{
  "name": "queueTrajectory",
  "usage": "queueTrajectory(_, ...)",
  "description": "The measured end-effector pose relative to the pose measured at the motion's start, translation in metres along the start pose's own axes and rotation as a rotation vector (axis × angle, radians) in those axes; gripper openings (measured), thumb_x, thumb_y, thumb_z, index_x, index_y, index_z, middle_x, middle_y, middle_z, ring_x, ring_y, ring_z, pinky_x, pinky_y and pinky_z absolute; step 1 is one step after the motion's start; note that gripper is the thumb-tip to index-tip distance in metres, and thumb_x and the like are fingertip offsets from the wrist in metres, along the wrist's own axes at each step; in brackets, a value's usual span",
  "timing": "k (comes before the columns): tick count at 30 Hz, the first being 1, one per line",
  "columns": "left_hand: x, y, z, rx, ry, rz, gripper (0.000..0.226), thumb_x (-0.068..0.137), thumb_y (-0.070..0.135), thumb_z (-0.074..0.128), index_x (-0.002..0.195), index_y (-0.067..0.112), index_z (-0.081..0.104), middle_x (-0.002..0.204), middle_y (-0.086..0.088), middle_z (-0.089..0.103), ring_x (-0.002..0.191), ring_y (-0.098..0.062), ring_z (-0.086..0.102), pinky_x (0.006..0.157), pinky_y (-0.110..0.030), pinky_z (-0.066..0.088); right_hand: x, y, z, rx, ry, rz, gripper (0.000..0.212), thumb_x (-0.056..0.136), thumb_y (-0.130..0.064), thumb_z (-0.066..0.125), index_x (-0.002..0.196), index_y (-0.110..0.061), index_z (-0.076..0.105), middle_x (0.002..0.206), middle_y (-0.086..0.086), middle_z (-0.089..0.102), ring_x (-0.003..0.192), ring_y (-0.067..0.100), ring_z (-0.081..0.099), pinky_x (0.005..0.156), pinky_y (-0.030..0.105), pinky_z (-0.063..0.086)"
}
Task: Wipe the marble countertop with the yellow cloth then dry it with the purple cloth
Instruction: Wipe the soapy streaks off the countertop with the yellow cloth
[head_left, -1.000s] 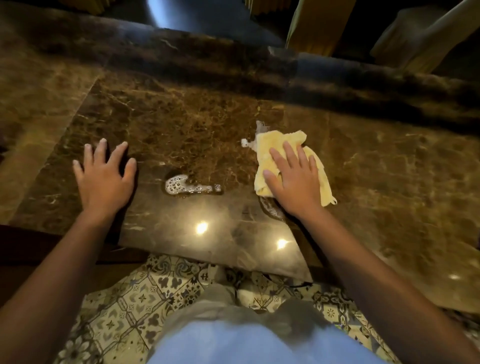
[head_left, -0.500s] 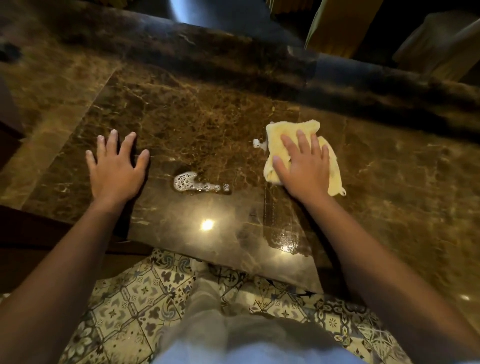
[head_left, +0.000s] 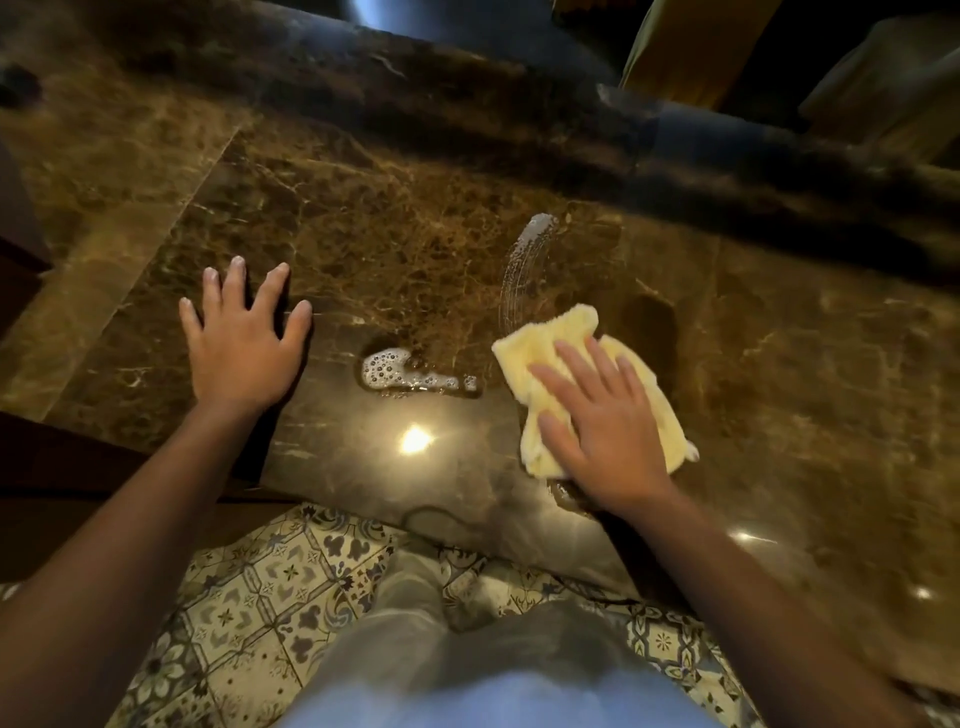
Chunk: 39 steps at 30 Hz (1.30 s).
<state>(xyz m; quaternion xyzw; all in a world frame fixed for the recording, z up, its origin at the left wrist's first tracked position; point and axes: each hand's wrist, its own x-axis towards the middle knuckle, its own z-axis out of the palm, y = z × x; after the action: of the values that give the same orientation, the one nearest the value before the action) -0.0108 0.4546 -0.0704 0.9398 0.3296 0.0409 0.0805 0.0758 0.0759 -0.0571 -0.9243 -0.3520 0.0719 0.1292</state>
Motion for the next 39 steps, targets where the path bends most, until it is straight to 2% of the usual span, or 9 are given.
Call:
queueTrajectory(5,0.002,0.0,0.002,0.018,0.008,0.007,0.062,0.102,0.06,0.028,0.157,0.031,0.031,0.17,-0.013,0.02,0.158,-0.035,0.01,0.124,-0.06,0.005,0.001,0.005,-0.002,-0.034,0.014,0.064,0.06,0.096,-0.054,0.038,0.153,-0.034,0.042,0.166,-0.001,0.032,0.157,0.026,0.016,0.126,0.052,0.01)
queueTrajectory(10,0.0,0.001,0.001,0.024,0.008,0.013,0.061,0.103,0.057,0.03,0.158,0.03,0.031,0.17,-0.014,0.02,0.158,-0.036,0.01,0.124,-0.061,0.006,0.087,0.025,-0.01,-0.081,0.077,0.19,0.064,0.096,-0.059,0.033,0.156,-0.035,0.035,0.167,0.002,0.029,0.156,0.03,0.017,0.126,0.053,0.01)
queueTrajectory(14,0.001,0.001,0.0,0.018,0.008,0.003,0.061,0.103,0.058,0.03,0.158,0.03,0.032,0.17,-0.013,0.02,0.158,-0.035,0.01,0.124,-0.061,0.006,0.167,0.033,-0.022,0.036,0.136,0.331,0.071,0.094,-0.056,0.038,0.158,-0.026,0.027,0.167,0.006,0.03,0.156,0.032,0.018,0.127,0.052,0.007)
queueTrajectory(18,0.0,0.002,-0.002,0.004,0.012,0.005,0.061,0.103,0.058,0.031,0.157,0.031,0.034,0.17,-0.014,0.022,0.158,-0.035,0.012,0.124,-0.06,0.007,0.195,0.026,-0.024,0.0,0.063,0.254,0.063,0.096,-0.052,0.034,0.156,-0.032,0.034,0.168,0.006,0.026,0.156,0.034,0.016,0.127,0.052,0.006)
queueTrajectory(24,-0.002,0.003,-0.004,-0.007,0.006,0.004,0.06,0.103,0.058,0.031,0.157,0.031,0.034,0.17,-0.013,0.022,0.158,-0.034,0.011,0.124,-0.06,0.006,0.095,-0.022,-0.007,0.189,0.056,-0.099,0.048,0.092,-0.025,0.045,0.138,-0.026,0.061,0.153,0.004,0.053,0.15,0.028,0.036,0.124,0.054,0.02)
queueTrajectory(27,-0.003,0.004,-0.005,-0.009,0.009,0.003,0.06,0.103,0.057,0.032,0.157,0.031,0.034,0.169,-0.013,0.022,0.158,-0.034,0.011,0.124,-0.06,0.006,0.034,-0.032,0.011,0.315,0.134,-0.182,0.039,0.086,-0.013,0.054,0.118,-0.022,0.074,0.14,0.002,0.065,0.142,0.023,0.049,0.122,0.05,0.028)
queueTrajectory(31,-0.003,0.004,-0.004,-0.004,0.014,0.011,0.059,0.103,0.056,0.034,0.156,0.029,0.036,0.169,-0.015,0.024,0.157,-0.036,0.013,0.123,-0.061,0.008,0.011,-0.024,-0.001,0.507,0.251,-0.117,0.032,0.081,0.001,0.059,0.097,-0.016,0.08,0.122,0.001,0.074,0.124,0.018,0.062,0.108,0.047,0.046)
queueTrajectory(35,-0.002,0.002,-0.002,0.006,0.028,0.017,0.059,0.103,0.055,0.034,0.156,0.028,0.036,0.168,-0.016,0.025,0.157,-0.038,0.015,0.122,-0.063,0.009,-0.025,0.007,-0.045,0.52,0.336,0.022,0.036,0.089,-0.005,0.054,0.111,-0.02,0.078,0.133,-0.006,0.066,0.131,0.01,0.057,0.109,0.038,0.047)
queueTrajectory(39,-0.001,0.0,0.002,0.012,0.034,0.023,0.06,0.104,0.056,0.032,0.156,0.028,0.035,0.168,-0.017,0.025,0.157,-0.039,0.015,0.122,-0.063,0.009,-0.079,0.042,-0.043,0.526,0.224,0.134,0.042,0.09,-0.012,0.048,0.118,-0.028,0.074,0.141,-0.014,0.06,0.141,0.005,0.046,0.113,0.05,0.042)
